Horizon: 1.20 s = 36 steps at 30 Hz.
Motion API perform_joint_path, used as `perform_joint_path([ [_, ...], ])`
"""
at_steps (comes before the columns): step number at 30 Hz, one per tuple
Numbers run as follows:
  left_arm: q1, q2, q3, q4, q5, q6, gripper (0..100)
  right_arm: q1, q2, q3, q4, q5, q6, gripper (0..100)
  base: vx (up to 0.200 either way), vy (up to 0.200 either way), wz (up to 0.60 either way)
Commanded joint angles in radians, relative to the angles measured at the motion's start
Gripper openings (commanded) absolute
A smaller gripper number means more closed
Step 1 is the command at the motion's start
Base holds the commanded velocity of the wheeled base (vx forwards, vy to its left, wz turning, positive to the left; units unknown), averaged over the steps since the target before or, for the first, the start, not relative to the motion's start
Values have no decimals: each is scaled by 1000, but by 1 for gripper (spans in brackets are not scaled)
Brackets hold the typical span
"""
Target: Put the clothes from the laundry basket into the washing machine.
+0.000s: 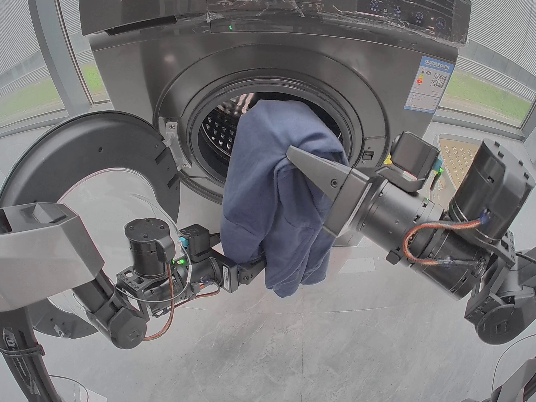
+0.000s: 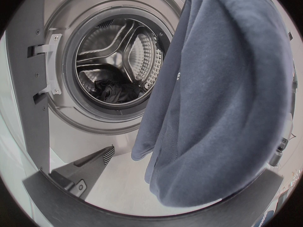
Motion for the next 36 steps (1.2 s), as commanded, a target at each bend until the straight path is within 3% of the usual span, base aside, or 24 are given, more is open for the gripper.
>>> perform_joint_path([
  [1, -4, 30, -21, -6, -1, -4, 100, 1, 2, 1, -2, 0, 0, 0, 0, 0, 0],
  [2, -6, 30, -22, -9, -1, -4, 0, 1, 2, 1, 0, 0, 0, 0, 0, 0, 0],
  [12, -32, 3, -19, -60, -9, -11, 0, -2, 6, 9, 7, 0, 0, 0, 0, 0, 0],
  [22, -70, -284, 251, -143, -2, -12, 0, -35, 57, 40, -3, 9, -8, 0, 0, 0, 0],
  [23, -78, -325, 272, -143, -2, -12, 0, -35, 66, 38, -3, 9, -8, 100, 0, 0, 0],
  [27, -100, -418, 298, -143, -6, -15, 0, -38, 78, 93, 10, 11, -12, 100, 0, 0, 0],
  [36, -141, -519, 284, -169, -4, -32, 0, -46, 84, 296, -2, 16, -88, 100, 0, 0, 0],
])
